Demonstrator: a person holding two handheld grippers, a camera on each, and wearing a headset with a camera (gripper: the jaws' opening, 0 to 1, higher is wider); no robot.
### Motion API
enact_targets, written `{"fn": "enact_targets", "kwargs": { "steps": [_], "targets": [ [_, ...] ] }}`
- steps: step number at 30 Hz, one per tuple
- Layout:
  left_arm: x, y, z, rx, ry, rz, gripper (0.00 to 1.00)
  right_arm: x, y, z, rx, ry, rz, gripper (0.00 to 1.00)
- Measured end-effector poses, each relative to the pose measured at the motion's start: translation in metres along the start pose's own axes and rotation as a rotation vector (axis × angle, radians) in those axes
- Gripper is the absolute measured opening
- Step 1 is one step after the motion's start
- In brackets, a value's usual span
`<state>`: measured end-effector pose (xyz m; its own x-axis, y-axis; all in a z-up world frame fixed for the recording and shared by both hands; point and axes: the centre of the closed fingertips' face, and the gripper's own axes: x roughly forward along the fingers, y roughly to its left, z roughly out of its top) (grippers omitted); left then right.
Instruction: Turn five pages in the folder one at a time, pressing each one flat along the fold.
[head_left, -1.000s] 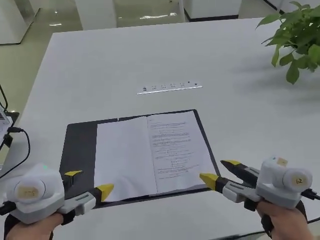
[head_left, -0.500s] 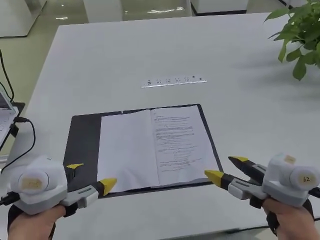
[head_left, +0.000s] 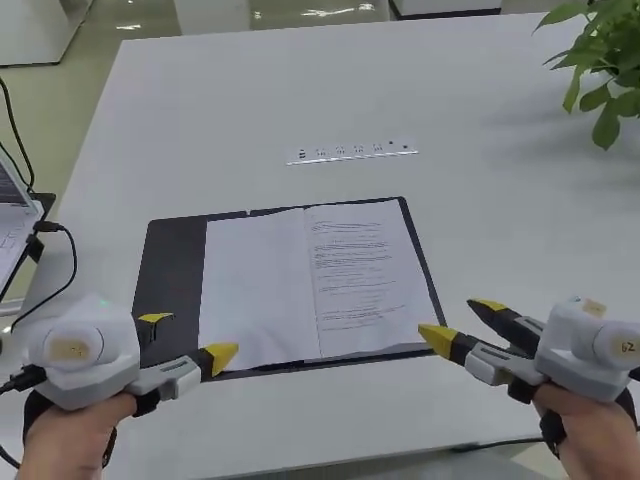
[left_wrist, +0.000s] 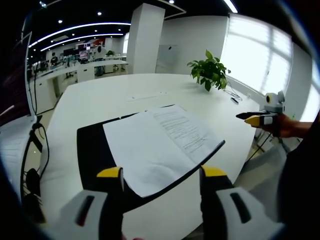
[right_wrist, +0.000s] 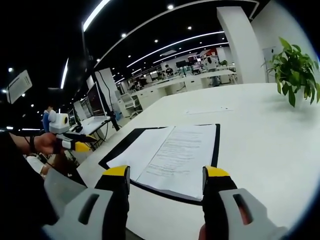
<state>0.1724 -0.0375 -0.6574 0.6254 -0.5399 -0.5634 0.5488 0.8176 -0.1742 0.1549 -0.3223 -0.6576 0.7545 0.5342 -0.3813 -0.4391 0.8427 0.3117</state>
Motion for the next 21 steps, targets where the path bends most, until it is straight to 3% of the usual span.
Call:
{"fn": "enact_targets", "kwargs": {
  "steps": [8, 21],
  "targets": [
    [0.008, -0.014, 0.001, 0.02, 0.009, -0.031, 0.62, -0.004, -0.002, -0.005, -0.001, 0.016, 0.003, 0.6],
    [0.037, -0.04, 0.014, 0.089, 0.028, -0.122, 0.64, -0.009, -0.009, -0.001, -0.001, 0.019, -0.01, 0.64]
  ]
}}
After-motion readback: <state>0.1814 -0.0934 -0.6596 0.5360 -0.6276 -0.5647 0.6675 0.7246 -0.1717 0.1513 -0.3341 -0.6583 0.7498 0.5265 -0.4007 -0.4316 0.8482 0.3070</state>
